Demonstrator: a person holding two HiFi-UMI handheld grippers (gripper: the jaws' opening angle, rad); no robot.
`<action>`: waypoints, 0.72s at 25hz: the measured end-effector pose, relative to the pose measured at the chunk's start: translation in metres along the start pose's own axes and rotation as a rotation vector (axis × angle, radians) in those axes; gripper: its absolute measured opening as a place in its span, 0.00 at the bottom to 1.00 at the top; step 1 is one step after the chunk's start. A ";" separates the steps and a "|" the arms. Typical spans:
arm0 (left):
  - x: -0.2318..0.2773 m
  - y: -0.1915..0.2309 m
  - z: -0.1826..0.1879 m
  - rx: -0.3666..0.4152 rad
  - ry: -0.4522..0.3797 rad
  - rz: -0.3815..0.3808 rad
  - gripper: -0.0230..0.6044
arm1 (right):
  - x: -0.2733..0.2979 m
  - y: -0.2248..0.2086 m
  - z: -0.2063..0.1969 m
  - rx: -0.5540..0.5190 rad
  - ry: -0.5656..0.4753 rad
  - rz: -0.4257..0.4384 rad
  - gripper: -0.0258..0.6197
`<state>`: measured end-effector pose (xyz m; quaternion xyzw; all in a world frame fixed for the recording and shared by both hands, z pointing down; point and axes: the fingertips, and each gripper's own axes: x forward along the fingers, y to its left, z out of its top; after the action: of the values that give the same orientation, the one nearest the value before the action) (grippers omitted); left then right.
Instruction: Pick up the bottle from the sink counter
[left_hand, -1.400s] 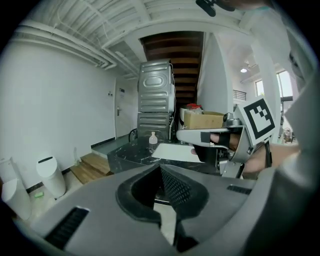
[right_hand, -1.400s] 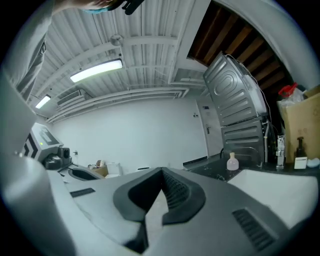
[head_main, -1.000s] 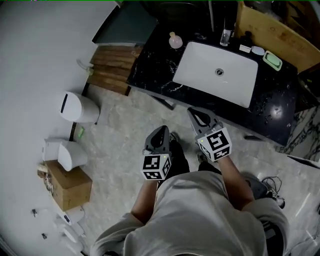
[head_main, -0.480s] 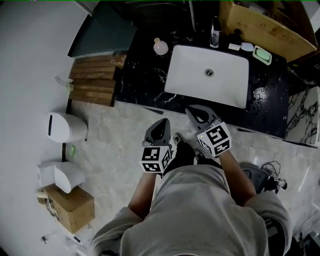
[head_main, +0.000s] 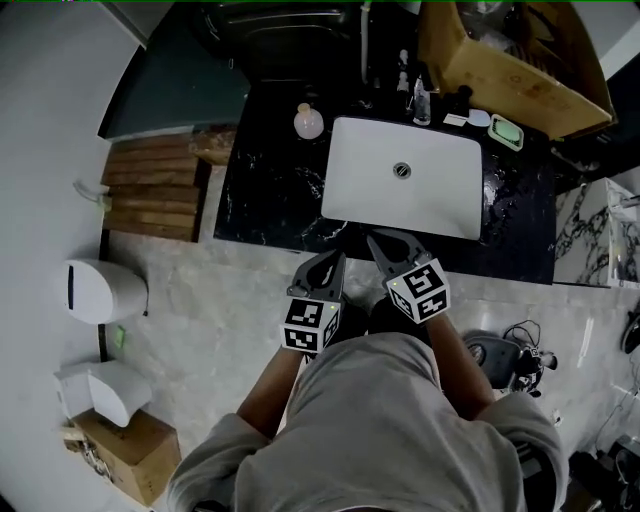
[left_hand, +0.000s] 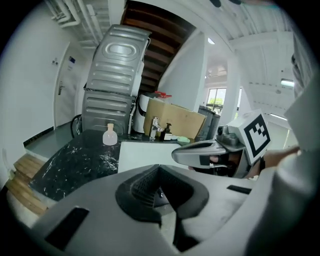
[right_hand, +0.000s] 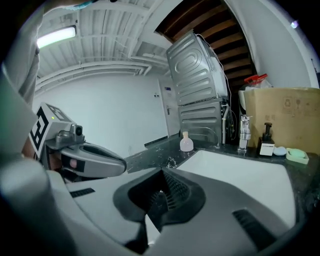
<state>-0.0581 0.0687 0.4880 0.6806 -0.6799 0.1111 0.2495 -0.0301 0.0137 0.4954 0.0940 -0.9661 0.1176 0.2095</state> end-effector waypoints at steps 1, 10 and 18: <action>0.005 0.004 0.003 0.013 0.009 -0.006 0.06 | 0.002 -0.004 0.001 0.013 -0.004 -0.009 0.05; 0.047 0.002 0.023 -0.004 0.026 0.013 0.06 | -0.013 -0.046 0.012 -0.137 -0.008 -0.060 0.05; 0.073 0.017 0.051 -0.009 -0.015 0.112 0.06 | -0.019 -0.098 0.030 -0.100 -0.046 -0.024 0.05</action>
<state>-0.0807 -0.0191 0.4839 0.6412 -0.7192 0.1168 0.2408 -0.0026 -0.0852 0.4789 0.0977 -0.9742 0.0644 0.1930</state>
